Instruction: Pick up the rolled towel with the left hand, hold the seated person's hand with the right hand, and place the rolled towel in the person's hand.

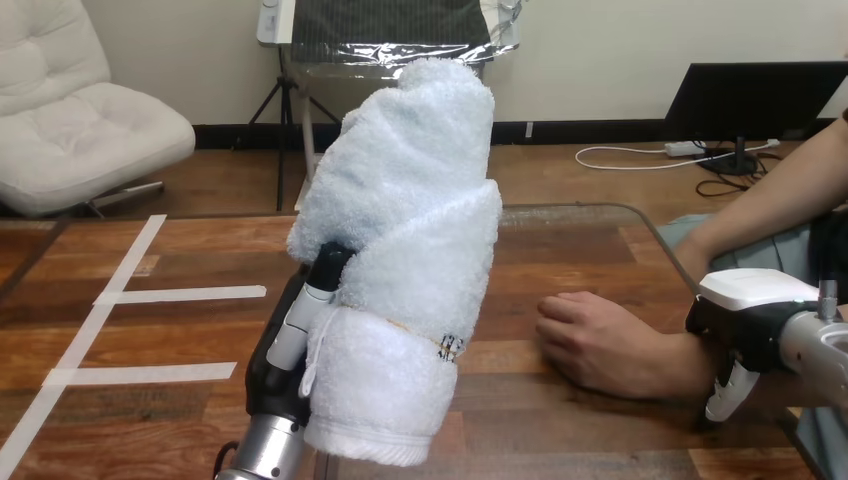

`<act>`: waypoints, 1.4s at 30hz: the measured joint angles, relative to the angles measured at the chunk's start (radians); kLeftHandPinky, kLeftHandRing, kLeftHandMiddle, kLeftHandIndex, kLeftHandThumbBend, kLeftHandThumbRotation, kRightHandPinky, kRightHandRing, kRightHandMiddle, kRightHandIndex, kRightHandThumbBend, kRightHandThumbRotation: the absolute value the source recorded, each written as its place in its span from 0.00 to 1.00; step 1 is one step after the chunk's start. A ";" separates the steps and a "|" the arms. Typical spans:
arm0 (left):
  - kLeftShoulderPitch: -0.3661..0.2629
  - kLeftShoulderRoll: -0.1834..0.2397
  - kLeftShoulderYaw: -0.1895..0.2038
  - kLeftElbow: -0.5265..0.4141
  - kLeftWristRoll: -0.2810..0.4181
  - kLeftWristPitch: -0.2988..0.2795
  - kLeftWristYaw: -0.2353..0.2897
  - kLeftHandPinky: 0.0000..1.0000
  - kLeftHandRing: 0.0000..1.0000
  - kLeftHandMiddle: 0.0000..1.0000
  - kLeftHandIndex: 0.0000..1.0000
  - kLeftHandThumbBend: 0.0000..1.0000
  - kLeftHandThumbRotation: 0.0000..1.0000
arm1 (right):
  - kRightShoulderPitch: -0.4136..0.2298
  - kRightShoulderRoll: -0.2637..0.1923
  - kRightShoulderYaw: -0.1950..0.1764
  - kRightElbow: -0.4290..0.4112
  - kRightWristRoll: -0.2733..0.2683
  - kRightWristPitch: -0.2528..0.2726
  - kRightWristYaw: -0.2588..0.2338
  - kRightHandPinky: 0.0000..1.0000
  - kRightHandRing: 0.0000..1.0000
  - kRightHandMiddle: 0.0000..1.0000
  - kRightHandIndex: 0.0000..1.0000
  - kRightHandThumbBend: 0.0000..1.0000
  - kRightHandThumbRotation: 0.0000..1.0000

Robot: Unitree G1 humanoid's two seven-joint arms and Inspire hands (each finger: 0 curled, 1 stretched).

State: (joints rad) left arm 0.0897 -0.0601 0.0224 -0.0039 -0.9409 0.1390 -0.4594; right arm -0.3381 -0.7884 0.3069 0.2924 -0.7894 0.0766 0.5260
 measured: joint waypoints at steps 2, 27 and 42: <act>0.000 0.000 0.001 0.000 0.001 0.000 0.000 0.24 0.31 0.38 0.47 0.81 0.01 | 0.006 -0.002 -0.007 -0.008 0.008 -0.005 -0.005 0.42 0.46 0.50 0.53 0.73 0.00; -0.067 0.000 0.038 0.124 0.110 -0.006 0.027 0.26 0.34 0.42 0.49 0.75 0.00 | 0.088 -0.021 -0.135 -0.204 0.099 -0.003 -0.036 0.36 0.44 0.51 0.53 0.79 0.00; -0.158 0.000 0.075 0.255 0.176 -0.020 0.024 0.27 0.35 0.42 0.49 0.79 0.01 | 0.111 -0.026 -0.198 -0.361 0.140 0.037 -0.028 0.32 0.38 0.46 0.50 0.82 0.00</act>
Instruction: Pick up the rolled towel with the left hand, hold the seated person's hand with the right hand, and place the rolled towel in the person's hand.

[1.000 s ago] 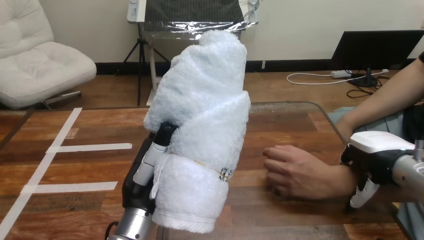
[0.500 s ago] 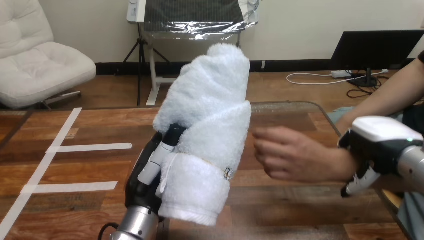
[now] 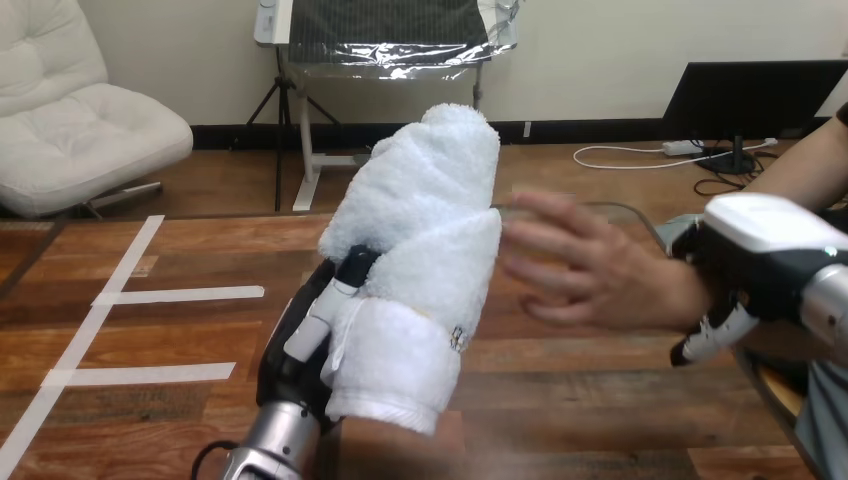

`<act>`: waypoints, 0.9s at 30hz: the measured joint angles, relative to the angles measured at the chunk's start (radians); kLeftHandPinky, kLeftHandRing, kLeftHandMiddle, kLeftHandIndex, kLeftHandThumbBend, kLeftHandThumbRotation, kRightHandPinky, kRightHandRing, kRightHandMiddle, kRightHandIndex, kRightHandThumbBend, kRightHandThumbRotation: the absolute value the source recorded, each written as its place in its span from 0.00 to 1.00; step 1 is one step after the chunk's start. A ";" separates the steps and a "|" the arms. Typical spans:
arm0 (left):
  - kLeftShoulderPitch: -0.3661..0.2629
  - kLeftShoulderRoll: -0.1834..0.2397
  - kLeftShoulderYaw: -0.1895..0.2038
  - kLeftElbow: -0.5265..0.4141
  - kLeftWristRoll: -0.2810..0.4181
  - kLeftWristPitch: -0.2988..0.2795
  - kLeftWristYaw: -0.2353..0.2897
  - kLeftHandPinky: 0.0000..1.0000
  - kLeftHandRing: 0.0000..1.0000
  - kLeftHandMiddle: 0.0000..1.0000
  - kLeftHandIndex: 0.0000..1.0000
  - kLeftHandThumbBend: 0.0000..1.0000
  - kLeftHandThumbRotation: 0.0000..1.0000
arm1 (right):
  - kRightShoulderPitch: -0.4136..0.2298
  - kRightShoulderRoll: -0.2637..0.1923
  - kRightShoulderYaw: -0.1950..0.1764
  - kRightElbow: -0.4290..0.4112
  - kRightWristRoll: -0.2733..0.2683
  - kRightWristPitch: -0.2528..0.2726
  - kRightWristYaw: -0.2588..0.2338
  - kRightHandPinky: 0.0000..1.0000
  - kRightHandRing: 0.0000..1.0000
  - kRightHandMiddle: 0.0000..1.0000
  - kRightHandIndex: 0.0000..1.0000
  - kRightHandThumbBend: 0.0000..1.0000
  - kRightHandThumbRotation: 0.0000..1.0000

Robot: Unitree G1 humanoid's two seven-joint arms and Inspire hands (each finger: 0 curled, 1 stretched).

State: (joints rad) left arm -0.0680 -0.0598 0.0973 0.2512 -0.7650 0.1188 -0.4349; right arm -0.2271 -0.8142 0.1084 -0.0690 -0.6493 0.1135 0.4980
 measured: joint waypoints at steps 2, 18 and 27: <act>-0.010 0.000 0.002 0.011 0.013 -0.005 0.001 0.27 0.34 0.42 0.49 0.80 0.01 | 0.002 -0.001 -0.007 -0.018 0.003 0.009 0.004 0.31 0.37 0.46 0.50 0.82 0.00; -0.113 0.006 0.030 0.110 0.100 -0.027 0.042 0.26 0.34 0.40 0.47 0.82 0.03 | 0.010 -0.004 -0.042 -0.147 0.011 0.090 0.062 0.30 0.36 0.45 0.50 0.83 0.00; -0.177 -0.003 0.053 0.189 0.129 -0.035 0.070 0.26 0.34 0.40 0.47 0.79 0.02 | 0.010 -0.008 -0.049 -0.193 0.011 0.108 0.074 0.35 0.41 0.48 0.50 0.83 0.00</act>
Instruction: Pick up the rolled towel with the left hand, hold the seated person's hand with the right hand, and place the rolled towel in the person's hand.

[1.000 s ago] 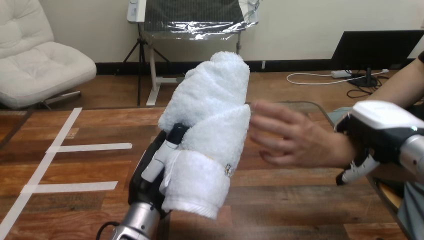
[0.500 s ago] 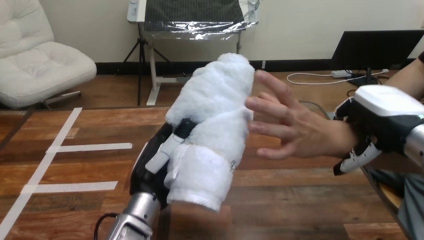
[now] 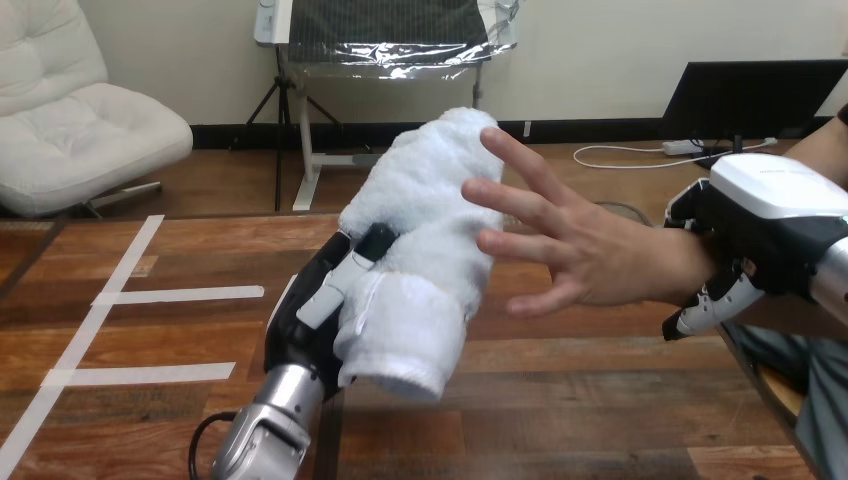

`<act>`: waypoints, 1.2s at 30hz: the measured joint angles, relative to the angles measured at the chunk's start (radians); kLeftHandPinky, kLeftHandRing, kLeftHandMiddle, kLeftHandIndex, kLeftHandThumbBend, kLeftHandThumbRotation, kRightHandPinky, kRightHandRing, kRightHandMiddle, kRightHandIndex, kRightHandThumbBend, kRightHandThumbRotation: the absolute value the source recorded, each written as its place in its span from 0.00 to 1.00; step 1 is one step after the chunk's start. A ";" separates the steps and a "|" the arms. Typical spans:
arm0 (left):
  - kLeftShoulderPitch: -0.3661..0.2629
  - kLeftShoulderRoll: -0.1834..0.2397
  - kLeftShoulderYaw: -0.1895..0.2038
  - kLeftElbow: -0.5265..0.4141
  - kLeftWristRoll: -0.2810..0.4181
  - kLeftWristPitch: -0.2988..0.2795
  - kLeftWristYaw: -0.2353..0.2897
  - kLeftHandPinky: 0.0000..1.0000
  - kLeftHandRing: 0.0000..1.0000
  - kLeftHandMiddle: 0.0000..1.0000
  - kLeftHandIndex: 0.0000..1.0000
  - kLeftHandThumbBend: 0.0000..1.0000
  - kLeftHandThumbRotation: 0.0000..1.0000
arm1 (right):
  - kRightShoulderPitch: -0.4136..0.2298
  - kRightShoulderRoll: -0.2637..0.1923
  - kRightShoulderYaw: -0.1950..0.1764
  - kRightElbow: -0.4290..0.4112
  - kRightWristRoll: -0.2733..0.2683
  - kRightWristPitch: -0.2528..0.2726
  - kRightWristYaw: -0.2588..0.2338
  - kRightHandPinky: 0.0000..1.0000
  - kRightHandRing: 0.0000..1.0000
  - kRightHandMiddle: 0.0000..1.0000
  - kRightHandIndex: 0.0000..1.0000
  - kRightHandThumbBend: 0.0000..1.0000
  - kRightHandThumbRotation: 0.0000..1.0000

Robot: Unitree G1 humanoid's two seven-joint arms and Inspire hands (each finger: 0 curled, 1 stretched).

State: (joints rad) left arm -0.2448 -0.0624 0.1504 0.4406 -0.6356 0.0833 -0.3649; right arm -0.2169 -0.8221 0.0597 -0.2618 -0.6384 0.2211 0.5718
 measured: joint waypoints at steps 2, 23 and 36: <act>-0.014 -0.003 0.004 0.018 0.011 -0.004 0.005 0.26 0.34 0.40 0.47 0.80 0.02 | 0.000 -0.001 -0.002 -0.010 0.000 0.005 0.004 0.36 0.42 0.49 0.50 0.83 0.00; -0.139 -0.058 0.008 0.176 0.105 -0.044 0.064 0.24 0.32 0.40 0.48 0.64 0.00 | 0.000 -0.002 -0.008 -0.073 -0.003 0.032 0.016 0.27 0.33 0.41 0.49 0.87 0.00; -0.218 -0.089 -0.003 0.274 0.131 -0.051 0.085 0.22 0.32 0.40 0.48 0.57 0.00 | 0.001 -0.002 -0.008 -0.083 -0.002 0.032 0.016 0.28 0.34 0.42 0.48 0.87 0.00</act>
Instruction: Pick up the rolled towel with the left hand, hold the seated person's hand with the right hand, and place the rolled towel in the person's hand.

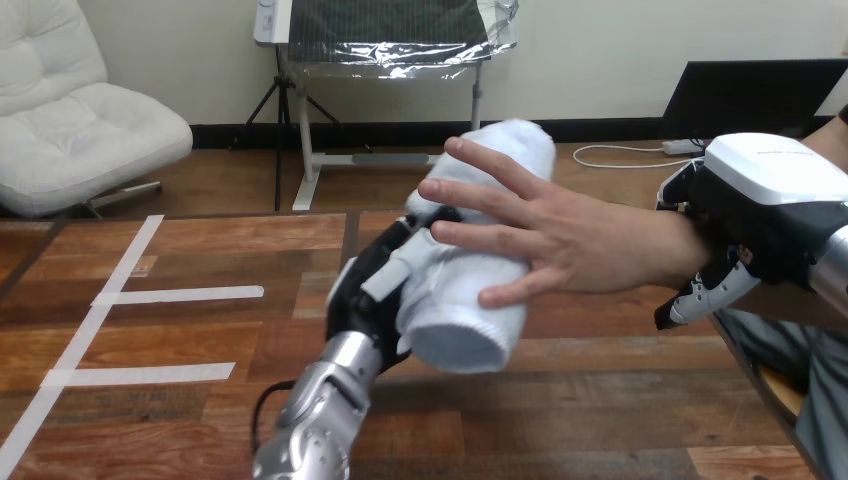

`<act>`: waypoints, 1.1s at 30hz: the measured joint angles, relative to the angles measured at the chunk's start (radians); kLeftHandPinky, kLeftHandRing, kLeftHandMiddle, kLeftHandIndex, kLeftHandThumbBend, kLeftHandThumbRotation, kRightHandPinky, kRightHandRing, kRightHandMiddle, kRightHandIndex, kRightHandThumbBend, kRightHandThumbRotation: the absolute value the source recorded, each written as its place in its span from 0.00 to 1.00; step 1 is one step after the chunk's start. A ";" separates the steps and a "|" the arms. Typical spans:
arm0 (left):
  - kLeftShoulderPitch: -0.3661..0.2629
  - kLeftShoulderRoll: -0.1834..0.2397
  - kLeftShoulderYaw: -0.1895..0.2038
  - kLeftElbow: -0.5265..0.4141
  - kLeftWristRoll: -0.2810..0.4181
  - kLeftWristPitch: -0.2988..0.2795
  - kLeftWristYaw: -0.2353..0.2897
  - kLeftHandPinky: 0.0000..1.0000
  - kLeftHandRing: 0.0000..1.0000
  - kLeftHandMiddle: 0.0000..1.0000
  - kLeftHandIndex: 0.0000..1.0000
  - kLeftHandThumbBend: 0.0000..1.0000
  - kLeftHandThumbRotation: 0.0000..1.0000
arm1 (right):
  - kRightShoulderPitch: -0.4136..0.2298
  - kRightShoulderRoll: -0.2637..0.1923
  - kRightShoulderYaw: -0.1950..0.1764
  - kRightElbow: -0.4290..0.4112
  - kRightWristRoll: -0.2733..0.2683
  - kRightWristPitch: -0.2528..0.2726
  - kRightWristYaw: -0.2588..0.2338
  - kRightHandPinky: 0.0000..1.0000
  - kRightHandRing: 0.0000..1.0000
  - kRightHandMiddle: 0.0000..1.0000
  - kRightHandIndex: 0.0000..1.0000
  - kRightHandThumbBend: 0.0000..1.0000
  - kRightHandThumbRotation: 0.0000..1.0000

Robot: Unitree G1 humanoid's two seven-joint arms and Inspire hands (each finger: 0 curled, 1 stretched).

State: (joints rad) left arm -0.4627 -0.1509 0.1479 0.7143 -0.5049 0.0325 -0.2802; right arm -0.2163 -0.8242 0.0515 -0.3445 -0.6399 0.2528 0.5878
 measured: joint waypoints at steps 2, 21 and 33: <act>-0.011 -0.007 0.001 0.015 0.000 0.000 0.004 0.22 0.31 0.39 0.48 0.58 0.00 | 0.000 0.000 0.000 0.000 0.000 0.000 0.000 0.29 0.34 0.43 0.48 0.87 0.00; -0.031 -0.022 -0.013 0.119 -0.005 -0.034 0.010 0.23 0.30 0.38 0.44 0.74 0.00 | 0.017 0.000 -0.008 0.000 -0.001 0.000 -0.003 0.34 0.39 0.46 0.49 0.86 0.00; -0.032 -0.024 -0.023 0.140 -0.004 -0.034 0.010 0.22 0.30 0.38 0.44 0.75 0.00 | 0.028 0.000 -0.008 0.000 -0.001 -0.002 -0.004 0.29 0.34 0.42 0.48 0.87 0.00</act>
State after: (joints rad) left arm -0.4952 -0.1748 0.1244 0.8543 -0.5088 -0.0016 -0.2698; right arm -0.1883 -0.8237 0.0431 -0.3445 -0.6404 0.2505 0.5835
